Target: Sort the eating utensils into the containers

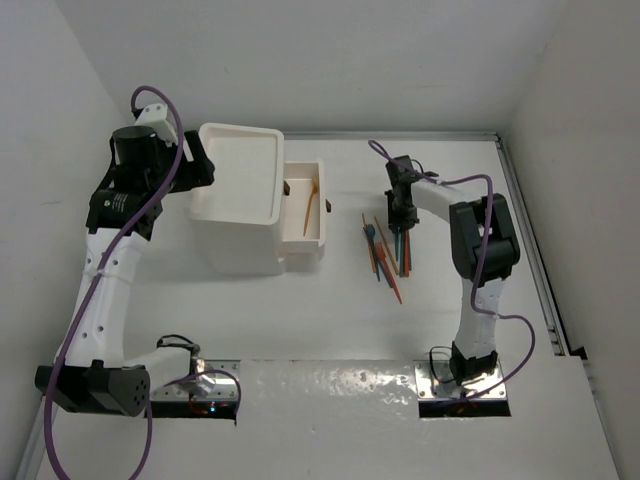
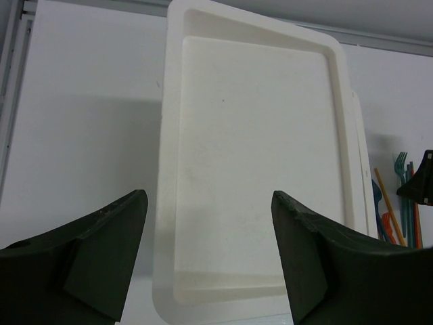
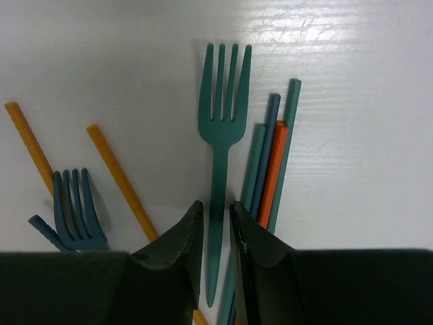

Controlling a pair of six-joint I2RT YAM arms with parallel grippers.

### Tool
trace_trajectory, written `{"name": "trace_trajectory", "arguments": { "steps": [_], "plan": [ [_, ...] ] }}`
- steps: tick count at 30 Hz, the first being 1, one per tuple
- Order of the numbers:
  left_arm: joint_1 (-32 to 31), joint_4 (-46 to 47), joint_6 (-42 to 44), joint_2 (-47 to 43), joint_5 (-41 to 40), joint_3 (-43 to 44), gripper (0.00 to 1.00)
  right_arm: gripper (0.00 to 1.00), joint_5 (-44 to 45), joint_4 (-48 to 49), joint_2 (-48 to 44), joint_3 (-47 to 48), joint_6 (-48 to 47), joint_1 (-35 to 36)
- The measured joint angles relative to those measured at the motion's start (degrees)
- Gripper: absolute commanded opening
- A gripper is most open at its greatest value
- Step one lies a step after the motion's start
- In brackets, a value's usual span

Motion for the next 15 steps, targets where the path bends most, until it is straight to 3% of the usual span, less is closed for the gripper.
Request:
{"name": "trace_trajectory", "arguments": {
  "steps": [4,9,15],
  "plan": [
    [0.0,0.0,0.0,0.02,-0.07,0.0,0.72,0.18,-0.2,0.48,0.94,1.09,-0.02,-0.28],
    [0.0,0.0,0.0,0.46,-0.07,0.0,0.72,0.0,-1.25,1.16,1.92,2.47,-0.07,-0.28],
    [0.0,0.0,0.0,0.96,-0.09,0.0,0.72,0.0,-3.08,0.96,1.75,3.39,0.15,-0.28]
  ]
}}
